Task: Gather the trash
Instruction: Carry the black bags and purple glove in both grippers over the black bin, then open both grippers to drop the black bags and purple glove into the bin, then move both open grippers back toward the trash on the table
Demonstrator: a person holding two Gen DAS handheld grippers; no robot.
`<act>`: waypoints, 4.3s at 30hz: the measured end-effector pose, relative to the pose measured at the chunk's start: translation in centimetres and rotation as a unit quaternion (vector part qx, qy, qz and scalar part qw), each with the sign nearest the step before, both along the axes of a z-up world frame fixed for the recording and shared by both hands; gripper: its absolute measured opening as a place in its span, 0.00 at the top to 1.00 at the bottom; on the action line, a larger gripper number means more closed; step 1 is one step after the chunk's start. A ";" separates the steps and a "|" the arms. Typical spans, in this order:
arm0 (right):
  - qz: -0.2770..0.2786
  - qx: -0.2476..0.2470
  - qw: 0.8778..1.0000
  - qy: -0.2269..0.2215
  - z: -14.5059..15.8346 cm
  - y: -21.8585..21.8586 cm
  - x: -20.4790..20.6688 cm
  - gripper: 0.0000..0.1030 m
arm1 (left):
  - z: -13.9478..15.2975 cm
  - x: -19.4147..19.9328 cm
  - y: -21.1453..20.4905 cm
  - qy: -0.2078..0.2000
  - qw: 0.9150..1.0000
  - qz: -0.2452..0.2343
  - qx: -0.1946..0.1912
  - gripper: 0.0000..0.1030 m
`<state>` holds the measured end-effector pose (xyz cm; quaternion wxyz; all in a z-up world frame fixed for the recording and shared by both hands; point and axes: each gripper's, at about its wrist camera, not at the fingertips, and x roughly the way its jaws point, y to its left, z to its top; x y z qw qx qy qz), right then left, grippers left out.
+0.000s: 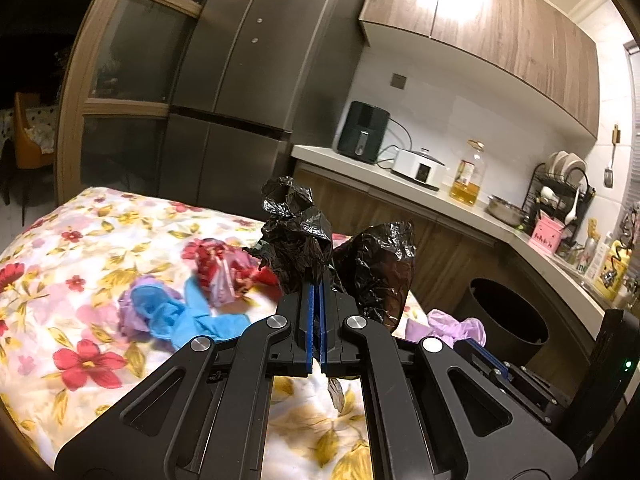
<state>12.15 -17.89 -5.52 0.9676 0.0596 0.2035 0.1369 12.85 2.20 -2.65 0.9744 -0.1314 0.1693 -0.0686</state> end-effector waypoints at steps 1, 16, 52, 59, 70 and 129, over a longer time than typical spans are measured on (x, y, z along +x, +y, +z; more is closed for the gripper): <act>-0.002 0.001 1.000 0.000 0.0 -0.1 0.0 0.96 | 0.0 0.1 -0.3 0.000 1.000 -0.003 0.001 0.99; -0.030 0.011 0.999 -0.016 1.0 -3.3 0.3 0.96 | 0.5 1.4 -4.1 -0.005 0.999 -0.038 0.014 0.99; -0.267 -0.001 0.961 -0.076 4.2 -21.7 3.4 0.96 | 2.0 10.2 -28.1 -0.069 0.967 -0.242 0.025 0.99; -0.270 0.003 0.960 -0.073 3.9 -22.8 4.3 0.96 | 0.8 11.5 -29.6 -0.058 0.966 -0.252 0.027 0.99; -0.269 0.007 0.961 -0.069 3.4 -23.6 5.1 0.96 | -0.5 12.7 -31.1 -0.042 0.962 -0.267 0.026 0.99; -0.186 0.007 0.980 -0.065 2.7 -11.9 -0.1 0.16 | -2.7 4.4 -11.2 0.004 0.998 -0.051 0.049 0.19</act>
